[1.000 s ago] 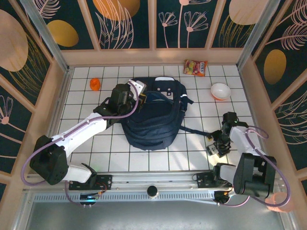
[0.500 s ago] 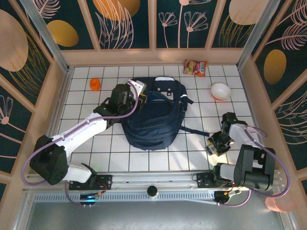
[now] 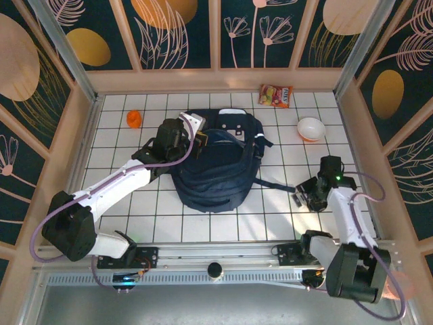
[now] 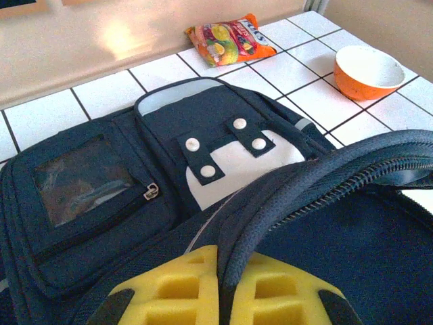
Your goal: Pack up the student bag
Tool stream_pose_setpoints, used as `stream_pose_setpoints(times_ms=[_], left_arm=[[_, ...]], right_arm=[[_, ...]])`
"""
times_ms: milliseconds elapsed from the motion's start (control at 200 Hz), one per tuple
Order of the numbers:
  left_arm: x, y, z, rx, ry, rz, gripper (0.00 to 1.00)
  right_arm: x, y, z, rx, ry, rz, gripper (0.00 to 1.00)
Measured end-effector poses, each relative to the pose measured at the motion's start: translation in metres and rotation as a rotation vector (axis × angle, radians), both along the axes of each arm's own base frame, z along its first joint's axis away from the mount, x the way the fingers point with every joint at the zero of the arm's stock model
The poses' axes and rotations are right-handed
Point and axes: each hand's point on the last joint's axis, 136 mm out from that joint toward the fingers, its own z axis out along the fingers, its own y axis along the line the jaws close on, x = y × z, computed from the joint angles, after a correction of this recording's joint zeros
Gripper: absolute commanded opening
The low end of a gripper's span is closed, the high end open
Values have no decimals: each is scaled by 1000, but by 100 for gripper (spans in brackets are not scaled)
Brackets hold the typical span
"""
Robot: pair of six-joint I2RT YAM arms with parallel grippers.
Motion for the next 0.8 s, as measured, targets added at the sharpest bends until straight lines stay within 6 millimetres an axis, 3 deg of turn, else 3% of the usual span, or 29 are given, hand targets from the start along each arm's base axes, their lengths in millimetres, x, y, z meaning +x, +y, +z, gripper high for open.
stream_pose_setpoints(times_ms=[225,460,606,801], left_arm=[[-2,-3,1,-28,18,-9,0],[-4,-6,2,-56,40,-13,0],[-5,-6,2,-64,47,-14,0],[-7,-10,3,-90,66,-27,0]], right_arm=[[11,23,24,51,-92,89,38],[25,69,54,97,-180,233,36],[31,113,79,160,-235,319,36],[38,188,131,266,-332,449,35]])
